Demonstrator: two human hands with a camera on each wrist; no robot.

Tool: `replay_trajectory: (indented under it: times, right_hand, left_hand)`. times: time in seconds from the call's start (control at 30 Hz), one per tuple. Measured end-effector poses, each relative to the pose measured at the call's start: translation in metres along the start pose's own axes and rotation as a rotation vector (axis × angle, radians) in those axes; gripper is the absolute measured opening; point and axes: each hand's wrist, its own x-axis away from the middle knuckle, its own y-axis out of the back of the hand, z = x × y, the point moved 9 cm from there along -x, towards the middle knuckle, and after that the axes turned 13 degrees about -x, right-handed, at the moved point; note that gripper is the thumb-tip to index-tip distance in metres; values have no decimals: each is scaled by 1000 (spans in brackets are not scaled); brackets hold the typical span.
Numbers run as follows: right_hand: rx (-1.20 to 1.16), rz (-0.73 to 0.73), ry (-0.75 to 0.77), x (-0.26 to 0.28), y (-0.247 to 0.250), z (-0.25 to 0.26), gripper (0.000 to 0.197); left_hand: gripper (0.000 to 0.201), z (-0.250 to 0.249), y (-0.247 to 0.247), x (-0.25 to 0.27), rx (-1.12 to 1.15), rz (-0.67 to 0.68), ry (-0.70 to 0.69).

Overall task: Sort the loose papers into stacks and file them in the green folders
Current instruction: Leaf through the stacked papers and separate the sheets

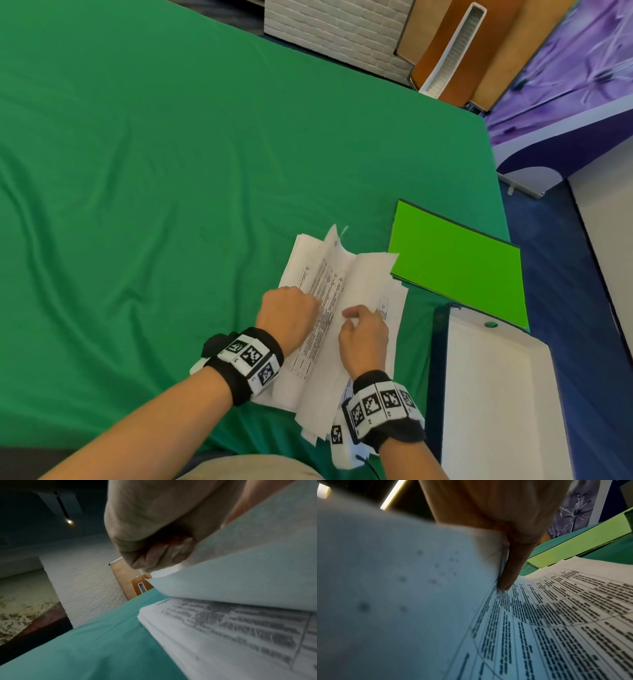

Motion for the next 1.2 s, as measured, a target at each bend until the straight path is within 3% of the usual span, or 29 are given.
replay_trajectory:
  times: [0.17,0.27,0.37,0.47,0.57,0.63,0.7,0.83,0.93,1.03,1.2]
  right_hand:
    - [-26,37,-41,-3,0,-5,30]
    - [-100,11,-32,-3,3,0,26]
    - [-105,2,-38,-3,3,3,48]
    - [-46,15,-31,-6,-2,-4,44]
    - [-23,3,-53,-11,-2,-12,41]
    - [-24,-2,-67,-11,-1,-13,43]
    - [-20,-3,-75,-10,0,-13,44]
    - [-21,2,-66,-11,-2,-15,43]
    - [-15,-2,-59,-11,-2,-17,42]
    - [-9,-6,-56,-10,-2,-17,44]
    - [-32,-8,-56,-9,-2,-14,45]
  left_hand:
    - [18,-11,12,4,187,-146,24]
    - [25,-18,-6,2,326,-91,-28]
    - [25,-21,-21,2,435,-13,-78]
    - [30,-19,-29,0,540,17,-91]
    - [36,11,-42,-3,533,3,151]
    - [41,35,-59,-1,460,119,343]
    - [47,43,-74,0,413,243,385]
    - [41,39,-81,-3,361,282,285]
    - [23,30,-65,-5,149,181,182]
    - [26,21,-43,-5,18,108,122]
    - [14,4,-22,-3,55,-20,63]
